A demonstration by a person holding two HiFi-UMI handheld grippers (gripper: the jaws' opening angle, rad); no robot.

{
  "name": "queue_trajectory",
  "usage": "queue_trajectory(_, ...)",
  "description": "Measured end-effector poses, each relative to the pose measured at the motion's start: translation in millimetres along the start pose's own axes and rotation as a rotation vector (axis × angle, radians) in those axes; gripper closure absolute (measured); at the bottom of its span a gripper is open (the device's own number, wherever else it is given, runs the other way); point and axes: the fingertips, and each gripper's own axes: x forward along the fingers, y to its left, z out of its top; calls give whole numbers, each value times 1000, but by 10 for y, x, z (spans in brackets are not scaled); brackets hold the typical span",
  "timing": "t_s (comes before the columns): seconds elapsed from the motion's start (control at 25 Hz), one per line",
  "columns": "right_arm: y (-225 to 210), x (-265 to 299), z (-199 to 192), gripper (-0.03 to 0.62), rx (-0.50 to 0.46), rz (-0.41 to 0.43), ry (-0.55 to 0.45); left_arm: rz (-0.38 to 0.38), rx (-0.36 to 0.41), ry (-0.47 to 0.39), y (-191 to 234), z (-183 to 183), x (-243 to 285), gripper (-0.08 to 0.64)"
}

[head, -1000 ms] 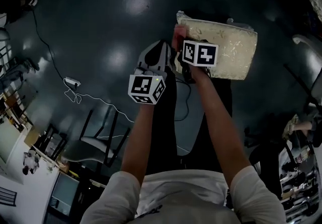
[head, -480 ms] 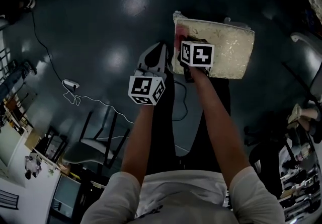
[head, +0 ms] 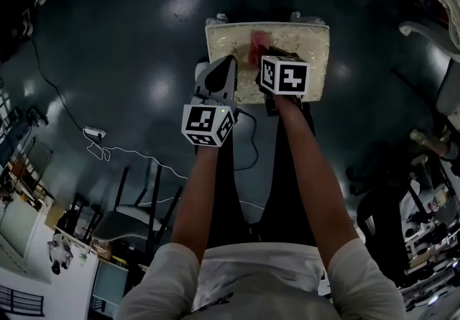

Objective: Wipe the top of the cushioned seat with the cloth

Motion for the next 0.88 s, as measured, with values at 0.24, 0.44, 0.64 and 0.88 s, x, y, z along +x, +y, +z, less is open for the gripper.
queue_trajectory(0.24,-618,-282,24,569,17,-56,-33,-49,13,22,-475,-138,325,546)
queue_trajectory(0.44,-1163,-528,29,569,41,-123,-57,-81,22,29,-795,-194,560,546)
queue_trajectory(0.64,-1545,-696,50,569,38,-184,-75,-101,25,31,-1040,-245,725,546)
queue_trajectory(0.88,-1998,-752,26,569,90,-250,-78,-115,28,41,-1181,-318,775,546)
